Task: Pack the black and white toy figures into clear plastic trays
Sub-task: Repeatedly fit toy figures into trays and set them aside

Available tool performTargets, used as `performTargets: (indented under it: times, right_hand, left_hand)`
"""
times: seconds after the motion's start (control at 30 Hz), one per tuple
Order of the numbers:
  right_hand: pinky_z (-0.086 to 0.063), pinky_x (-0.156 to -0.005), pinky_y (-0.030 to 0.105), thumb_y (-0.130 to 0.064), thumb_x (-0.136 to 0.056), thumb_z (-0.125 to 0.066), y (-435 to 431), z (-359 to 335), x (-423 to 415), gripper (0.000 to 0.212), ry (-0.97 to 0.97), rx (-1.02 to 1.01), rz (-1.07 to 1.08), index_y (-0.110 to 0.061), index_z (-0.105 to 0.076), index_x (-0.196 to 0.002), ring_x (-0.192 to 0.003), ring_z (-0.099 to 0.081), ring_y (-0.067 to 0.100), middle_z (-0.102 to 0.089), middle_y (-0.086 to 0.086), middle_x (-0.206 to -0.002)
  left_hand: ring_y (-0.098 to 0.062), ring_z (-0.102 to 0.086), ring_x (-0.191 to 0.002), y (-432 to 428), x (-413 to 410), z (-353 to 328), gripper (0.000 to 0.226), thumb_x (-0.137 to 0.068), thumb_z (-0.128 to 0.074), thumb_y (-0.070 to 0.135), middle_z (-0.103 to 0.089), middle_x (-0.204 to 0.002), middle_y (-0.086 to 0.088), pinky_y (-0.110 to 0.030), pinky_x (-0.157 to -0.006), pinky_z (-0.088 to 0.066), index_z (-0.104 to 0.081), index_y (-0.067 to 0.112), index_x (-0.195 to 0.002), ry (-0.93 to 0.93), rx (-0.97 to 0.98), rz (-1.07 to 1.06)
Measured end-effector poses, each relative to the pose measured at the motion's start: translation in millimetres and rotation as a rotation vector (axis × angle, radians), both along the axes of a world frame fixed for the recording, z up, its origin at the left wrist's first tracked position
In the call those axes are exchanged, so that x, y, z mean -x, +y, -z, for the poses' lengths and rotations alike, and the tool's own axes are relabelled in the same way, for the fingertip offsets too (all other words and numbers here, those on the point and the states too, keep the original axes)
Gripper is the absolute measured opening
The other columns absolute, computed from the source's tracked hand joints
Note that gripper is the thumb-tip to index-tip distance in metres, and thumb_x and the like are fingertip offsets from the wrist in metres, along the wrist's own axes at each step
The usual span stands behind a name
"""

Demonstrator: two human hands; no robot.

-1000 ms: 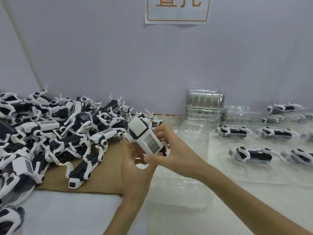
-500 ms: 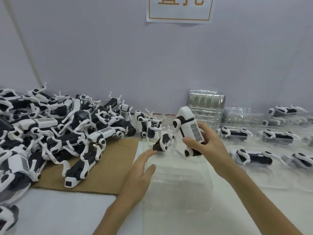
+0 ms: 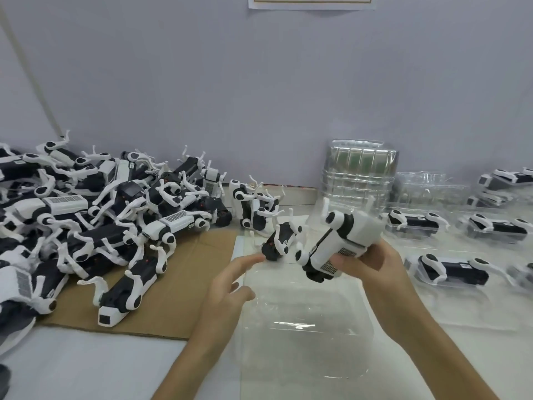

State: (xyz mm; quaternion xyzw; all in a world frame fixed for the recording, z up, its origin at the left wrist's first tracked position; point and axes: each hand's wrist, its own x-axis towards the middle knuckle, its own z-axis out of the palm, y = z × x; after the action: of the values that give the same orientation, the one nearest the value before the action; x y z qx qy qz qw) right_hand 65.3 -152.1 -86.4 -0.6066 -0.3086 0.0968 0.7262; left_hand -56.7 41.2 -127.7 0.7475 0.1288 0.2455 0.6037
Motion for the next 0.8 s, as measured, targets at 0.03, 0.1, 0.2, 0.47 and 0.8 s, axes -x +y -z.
performTargets:
  times: [0.03, 0.1, 0.2, 0.47, 0.8]
  right_hand:
    - [-0.057, -0.074, 0.027, -0.016, -0.063, -0.079, 1, 0, 0, 0.054, 0.007, 0.019, 0.017, -0.020, -0.062, -0.115, -0.094, -0.070, 0.016, -0.074, 0.002, -0.101]
    - [-0.057, -0.074, 0.029, -0.014, -0.057, -0.083, 3, 3, 1, 0.071, 0.035, 0.038, 0.034, -0.030, -0.056, -0.120, -0.095, -0.070, 0.016, -0.072, -0.002, -0.102]
    - [-0.057, -0.074, 0.023, -0.008, -0.056, -0.085, 7, 8, 5, 0.088, 0.065, 0.027, -0.011, -0.041, -0.049, -0.130, -0.097, -0.071, 0.017, -0.071, 0.001, -0.108]
    - [-0.049, -0.091, 0.017, -0.036, -0.061, -0.092, 9, 12, 12, 0.079, -0.252, 0.308, 0.029, -0.049, -0.049, -0.127, -0.108, -0.064, 0.009, -0.059, -0.017, -0.114]
    - [-0.025, -0.103, 0.016, -0.075, -0.064, -0.062, -5, 6, 6, 0.041, -0.639, 0.702, 0.121, -0.041, -0.067, -0.086, -0.113, -0.048, -0.009, -0.063, -0.030, -0.106]
  left_hand:
    - [0.008, -0.050, -0.123, 0, 2, -1, 0.054, -0.064, -0.052, 0.016, -0.065, -0.120, 0.028, -0.028, -0.103, -0.037, -0.070, 0.041, -0.108, -0.010, -0.034, -0.013]
    - [0.006, -0.050, -0.124, -1, 4, -1, 0.050, -0.068, -0.054, 0.018, -0.064, -0.121, 0.027, -0.024, -0.102, -0.036, -0.068, 0.038, -0.112, -0.036, -0.091, -0.013]
    - [0.008, -0.049, -0.125, -4, 4, -2, 0.039, -0.080, -0.057, 0.029, -0.063, -0.125, 0.026, -0.007, -0.096, -0.034, -0.066, 0.037, -0.118, -0.058, -0.121, 0.044]
    - [-0.007, -0.059, -0.119, -5, 4, -5, 0.032, -0.085, -0.055, 0.026, -0.070, -0.118, 0.011, -0.030, -0.097, -0.041, -0.068, 0.028, -0.114, -0.114, -0.046, 0.067]
    - [-0.005, -0.063, -0.107, -3, 0, -1, 0.019, -0.094, -0.058, 0.018, -0.071, -0.104, 0.017, -0.010, -0.087, -0.041, -0.069, 0.030, -0.102, -0.053, -0.124, -0.048]
